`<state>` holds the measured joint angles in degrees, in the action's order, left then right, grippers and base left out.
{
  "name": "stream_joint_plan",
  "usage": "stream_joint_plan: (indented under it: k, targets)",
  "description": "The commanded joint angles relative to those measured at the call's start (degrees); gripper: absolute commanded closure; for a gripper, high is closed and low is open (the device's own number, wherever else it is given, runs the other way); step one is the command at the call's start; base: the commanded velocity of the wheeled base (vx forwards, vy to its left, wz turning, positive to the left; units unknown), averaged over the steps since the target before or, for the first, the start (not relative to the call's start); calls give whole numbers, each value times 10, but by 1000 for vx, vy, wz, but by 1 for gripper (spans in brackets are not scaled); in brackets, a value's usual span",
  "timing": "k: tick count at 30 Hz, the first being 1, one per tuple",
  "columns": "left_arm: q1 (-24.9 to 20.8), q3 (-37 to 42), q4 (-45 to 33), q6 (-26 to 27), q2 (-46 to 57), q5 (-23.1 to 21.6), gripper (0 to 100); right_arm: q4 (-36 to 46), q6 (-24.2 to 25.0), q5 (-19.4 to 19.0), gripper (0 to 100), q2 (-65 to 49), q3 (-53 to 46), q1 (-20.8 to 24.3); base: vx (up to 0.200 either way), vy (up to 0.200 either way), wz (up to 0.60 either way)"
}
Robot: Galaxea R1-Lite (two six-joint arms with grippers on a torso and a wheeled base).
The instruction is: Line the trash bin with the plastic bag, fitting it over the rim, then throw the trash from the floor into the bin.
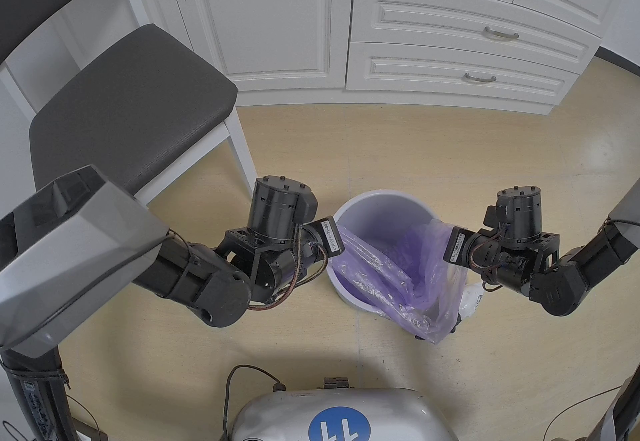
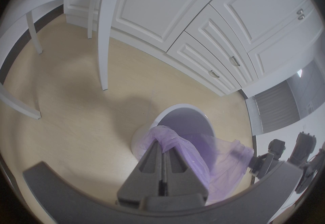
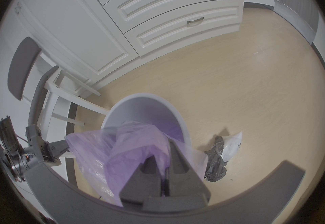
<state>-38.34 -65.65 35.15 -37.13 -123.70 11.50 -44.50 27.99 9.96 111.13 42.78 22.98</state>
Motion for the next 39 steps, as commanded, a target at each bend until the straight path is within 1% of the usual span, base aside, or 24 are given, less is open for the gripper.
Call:
stream_joint_plan:
  k: [1, 4, 7, 9, 10, 13, 18, 20, 22, 25, 26, 27, 28, 29, 30, 31, 33, 35, 37, 39]
  targets:
    - [-1, 17, 6, 14, 11, 1, 100, 0, -9, 1, 100, -12, -9, -3, 0, 0, 0]
    - [0, 17, 6, 20, 9, 1, 100, 0, -21, 2, 100, -14, -16, -4, 0, 0, 0]
    - [2, 17, 6, 21, 7, 2, 100, 0, -43, 4, 100, -23, -28, -4, 0, 0, 0]
    - [4, 17, 7, 22, 10, 2, 100, 0, -60, 15, 100, -31, -37, -4, 0, 0, 0]
    - [4, 17, 7, 22, 10, 2, 100, 0, -60, 15, 100, -31, -37, -4, 0, 0, 0]
    - [11, 19, 7, 38, 21, 4, 100, -1, -94, 37, 100, -42, -50, -11, 0, 0, 0]
    - [17, 27, 7, 52, 33, 5, 100, -11, -118, 41, 100, -42, -58, -24, 0, 0, 0]
    - [18, 36, 8, 74, 35, 11, 100, -26, -139, 43, 100, -42, -68, -31, 0, 0, 0]
    - [18, 41, 13, 93, 34, 26, 100, -36, -160, 52, 100, -42, -78, -34, 0, 0, 0]
    - [20, 60, 42, 131, 29, 45, 100, -57, -193, 74, 100, -38, -94, -36, 0, 0, 0]
    - [20, 60, 42, 131, 29, 45, 100, -57, -193, 74, 100, -38, -94, -36, 0, 0, 0]
    - [23, 84, 74, 163, 30, 47, 100, -73, -216, 86, 100, -38, -107, -36, 0, 0, 0]
    - [24, 93, 85, 174, 31, 47, 100, -77, -221, 88, 100, -38, -110, -36, 0, 0, 0]
    - [27, 127, 118, 201, 35, 42, 100, -89, -236, 90, 100, -39, -120, -36, 0, 0, 0]
    - [27, 131, 121, 203, 35, 41, 100, -89, -237, 90, 100, -39, -121, -36, 0, 0, 0]
    - [30, 187, 184, 246, 43, 26, 100, -103, -252, 90, 100, -41, -132, -36, 0, 0, 0]
    - [34, 235, 254, 294, 40, -21, 100, -110, -262, 91, 100, -42, -139, -36, 0, 0, 0]
    - [38, 274, 303, 335, 36, -62, 100, -110, -268, 91, 100, -42, -142, -36, 0, 0, 0]
    - [39, 294, 328, 359, 23, -79, 100, -110, -268, 91, 100, -41, -147, -34, 0, 0, 0]
    - [38, 295, 331, 363, 14, -79, 100, -110, -269, 91, 100, -41, -152, -31, 0, 0, 0]
